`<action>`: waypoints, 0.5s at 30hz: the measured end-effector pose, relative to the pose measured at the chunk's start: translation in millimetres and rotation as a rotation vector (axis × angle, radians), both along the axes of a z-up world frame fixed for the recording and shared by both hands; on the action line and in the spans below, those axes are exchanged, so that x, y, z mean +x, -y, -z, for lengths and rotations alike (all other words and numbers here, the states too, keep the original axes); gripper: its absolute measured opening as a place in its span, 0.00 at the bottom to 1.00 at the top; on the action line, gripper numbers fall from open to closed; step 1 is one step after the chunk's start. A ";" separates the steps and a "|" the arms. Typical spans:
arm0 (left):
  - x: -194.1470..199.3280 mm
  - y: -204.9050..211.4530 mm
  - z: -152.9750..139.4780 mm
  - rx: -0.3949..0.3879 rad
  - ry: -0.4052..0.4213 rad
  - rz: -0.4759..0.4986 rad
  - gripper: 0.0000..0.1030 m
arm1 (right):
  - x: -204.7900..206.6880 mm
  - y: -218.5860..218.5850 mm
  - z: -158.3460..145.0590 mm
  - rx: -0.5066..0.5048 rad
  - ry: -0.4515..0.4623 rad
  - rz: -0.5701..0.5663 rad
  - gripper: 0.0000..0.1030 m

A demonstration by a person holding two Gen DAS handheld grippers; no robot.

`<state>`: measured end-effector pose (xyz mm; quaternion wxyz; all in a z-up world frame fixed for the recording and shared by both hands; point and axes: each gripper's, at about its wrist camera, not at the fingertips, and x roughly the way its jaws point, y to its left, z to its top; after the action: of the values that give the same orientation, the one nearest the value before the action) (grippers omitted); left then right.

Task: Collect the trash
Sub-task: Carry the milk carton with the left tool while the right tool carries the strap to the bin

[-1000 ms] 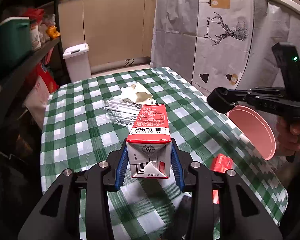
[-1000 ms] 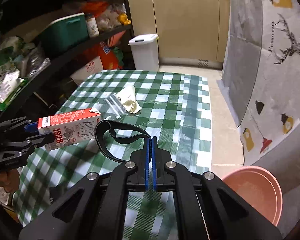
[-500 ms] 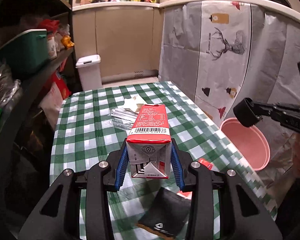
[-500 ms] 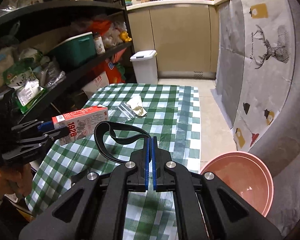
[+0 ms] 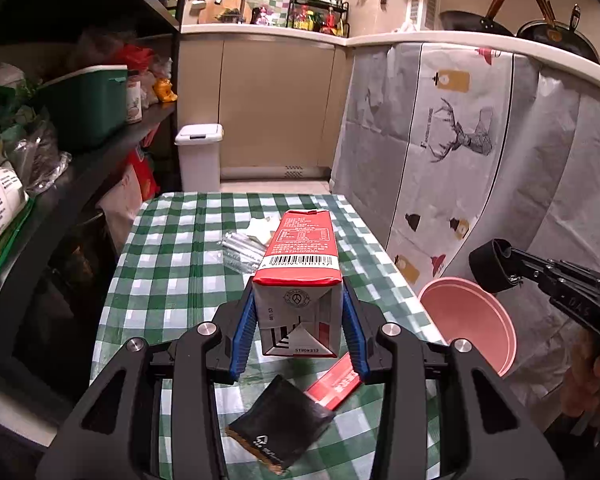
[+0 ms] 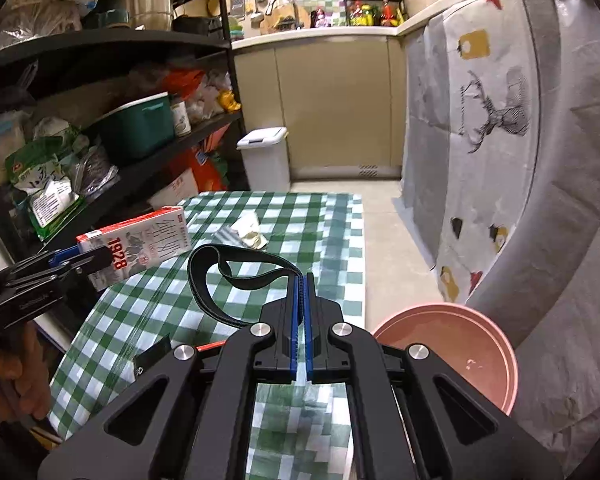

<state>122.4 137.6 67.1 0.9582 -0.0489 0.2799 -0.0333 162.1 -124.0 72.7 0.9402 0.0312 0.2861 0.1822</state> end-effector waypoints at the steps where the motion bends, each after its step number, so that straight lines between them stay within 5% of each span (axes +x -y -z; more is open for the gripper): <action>1: -0.8 2.3 -1.8 0.000 0.006 -0.002 0.38 | -0.9 1.9 -0.9 0.006 0.004 0.006 0.03; 15: 0.3 33.7 -8.6 0.003 0.038 -0.024 0.38 | 7.1 29.3 2.8 0.009 0.030 0.118 0.03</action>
<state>122.7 103.9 75.7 0.9638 -0.0500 0.2609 -0.0221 169.2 -153.3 69.9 0.9533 0.0494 0.2690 0.1279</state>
